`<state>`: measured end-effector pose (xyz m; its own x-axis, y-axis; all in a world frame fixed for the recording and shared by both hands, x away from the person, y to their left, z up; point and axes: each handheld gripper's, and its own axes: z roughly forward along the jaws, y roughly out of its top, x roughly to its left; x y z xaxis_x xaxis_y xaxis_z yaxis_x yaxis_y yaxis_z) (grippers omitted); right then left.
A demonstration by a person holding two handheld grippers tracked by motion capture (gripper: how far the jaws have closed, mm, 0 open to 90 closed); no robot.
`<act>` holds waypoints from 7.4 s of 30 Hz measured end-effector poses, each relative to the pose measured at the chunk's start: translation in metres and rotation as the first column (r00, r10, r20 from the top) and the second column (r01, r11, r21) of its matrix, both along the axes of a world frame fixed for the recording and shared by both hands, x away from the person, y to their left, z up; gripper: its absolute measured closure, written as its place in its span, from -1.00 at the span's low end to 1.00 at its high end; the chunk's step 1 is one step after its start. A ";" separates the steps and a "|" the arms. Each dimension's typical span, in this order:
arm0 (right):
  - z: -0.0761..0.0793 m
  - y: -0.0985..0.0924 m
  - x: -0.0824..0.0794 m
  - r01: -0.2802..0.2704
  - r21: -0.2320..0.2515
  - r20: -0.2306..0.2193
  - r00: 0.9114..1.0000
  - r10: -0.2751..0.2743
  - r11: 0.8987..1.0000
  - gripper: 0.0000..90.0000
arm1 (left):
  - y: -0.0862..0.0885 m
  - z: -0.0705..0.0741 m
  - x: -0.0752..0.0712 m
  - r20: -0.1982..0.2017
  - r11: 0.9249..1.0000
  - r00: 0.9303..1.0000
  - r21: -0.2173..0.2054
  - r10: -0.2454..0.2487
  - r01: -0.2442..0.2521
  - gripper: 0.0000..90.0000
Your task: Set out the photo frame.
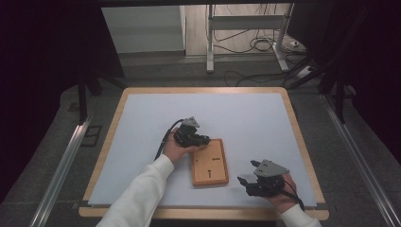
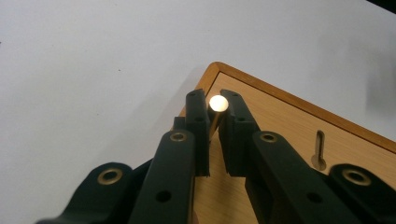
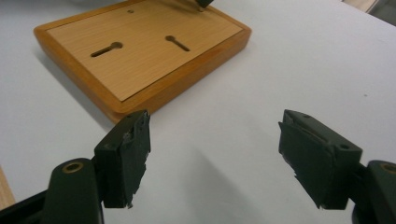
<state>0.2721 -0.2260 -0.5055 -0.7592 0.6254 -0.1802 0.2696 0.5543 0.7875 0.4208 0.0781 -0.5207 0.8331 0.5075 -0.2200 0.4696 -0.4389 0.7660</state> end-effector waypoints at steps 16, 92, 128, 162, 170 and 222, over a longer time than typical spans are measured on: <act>-0.003 0.038 -0.011 -0.074 -0.120 0.070 0.994 0.082 0.990 -0.59 | 0.004 0.000 0.009 -0.046 0.999 0.998 -0.016 -0.032 0.031 0.85; 0.042 0.099 0.022 -0.118 -0.263 0.216 0.960 0.178 0.957 0.15 | 0.108 0.001 -0.063 0.103 0.980 0.982 0.102 0.161 -0.171 -0.08; 0.080 0.116 0.065 -0.155 -0.314 0.142 0.968 0.208 0.937 0.49 | 0.117 -0.008 -0.083 0.089 0.972 0.980 0.141 0.177 -0.189 -0.26; 0.102 0.106 0.047 -0.283 -0.219 0.055 0.952 0.301 0.934 0.52 | 0.115 -0.011 -0.083 0.079 0.975 0.982 0.129 0.169 -0.179 -0.28; 0.105 0.100 0.069 -0.203 -0.190 0.068 0.973 0.219 0.961 0.46 | 0.116 -0.011 -0.082 0.078 0.975 0.983 0.131 0.168 -0.177 -0.28; 0.087 0.045 0.101 0.105 0.142 0.038 0.993 -0.112 0.984 -0.49 | 0.115 -0.007 -0.086 0.102 0.977 0.980 0.113 0.171 -0.183 -0.29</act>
